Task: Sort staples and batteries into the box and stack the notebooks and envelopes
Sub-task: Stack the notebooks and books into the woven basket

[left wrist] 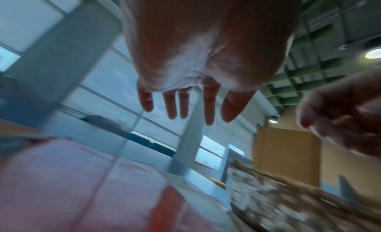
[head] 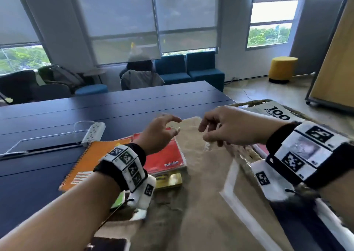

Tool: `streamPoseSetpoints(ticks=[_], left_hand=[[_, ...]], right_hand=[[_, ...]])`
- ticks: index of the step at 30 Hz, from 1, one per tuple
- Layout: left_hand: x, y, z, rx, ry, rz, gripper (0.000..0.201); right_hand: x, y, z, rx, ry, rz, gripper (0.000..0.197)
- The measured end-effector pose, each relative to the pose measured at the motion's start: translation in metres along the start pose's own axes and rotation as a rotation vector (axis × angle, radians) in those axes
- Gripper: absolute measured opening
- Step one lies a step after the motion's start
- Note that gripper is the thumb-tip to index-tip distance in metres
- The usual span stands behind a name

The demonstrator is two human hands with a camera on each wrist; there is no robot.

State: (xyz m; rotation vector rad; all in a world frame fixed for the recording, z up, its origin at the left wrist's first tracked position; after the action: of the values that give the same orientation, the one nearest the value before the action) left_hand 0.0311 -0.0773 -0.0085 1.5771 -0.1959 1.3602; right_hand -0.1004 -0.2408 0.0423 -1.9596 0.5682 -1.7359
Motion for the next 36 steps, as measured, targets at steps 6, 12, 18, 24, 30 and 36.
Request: streamPoseSetpoints(ticks=[6,12,18,24,30,36], left_hand=[[0.036,-0.097,-0.022,0.47,-0.073,0.135,0.058],[0.021,-0.127,-0.052,0.667,-0.533,0.294,0.061],[0.022,-0.11,-0.05,0.64,-0.575,0.392,0.073],[0.017,-0.108,-0.053,0.663,-0.574,0.439,0.077],[0.01,-0.114,-0.053,0.681,-0.593,0.46,0.088],[0.023,-0.114,-0.045,0.538,-0.634,0.384,0.081]], right_hand=[[-0.032,-0.032,0.051,-0.035,-0.123,-0.033,0.023],[-0.075,-0.032,0.108,-0.188,-0.155,-0.137,0.041],[-0.107,-0.002,0.143,-0.354,-0.095,-0.153,0.069],[-0.116,0.025,0.151,-0.441,-0.06,0.021,0.084],[-0.109,0.028,0.153,-0.449,-0.145,0.142,0.057],[-0.105,0.039,0.164,-0.458,-0.224,0.222,0.06]])
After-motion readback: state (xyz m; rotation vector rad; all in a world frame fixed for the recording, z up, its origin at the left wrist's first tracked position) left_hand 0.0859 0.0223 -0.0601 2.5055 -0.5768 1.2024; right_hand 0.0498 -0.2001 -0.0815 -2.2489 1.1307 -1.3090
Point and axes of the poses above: each hand's wrist, its own z-axis towards the middle knuckle, its own x-axis out of the back of the hand, y = z × x, the point moved 4 cm from there along z, towards the middle knuckle, and after that the axes turned 8 degrees about -y, right-handed, at the moved point
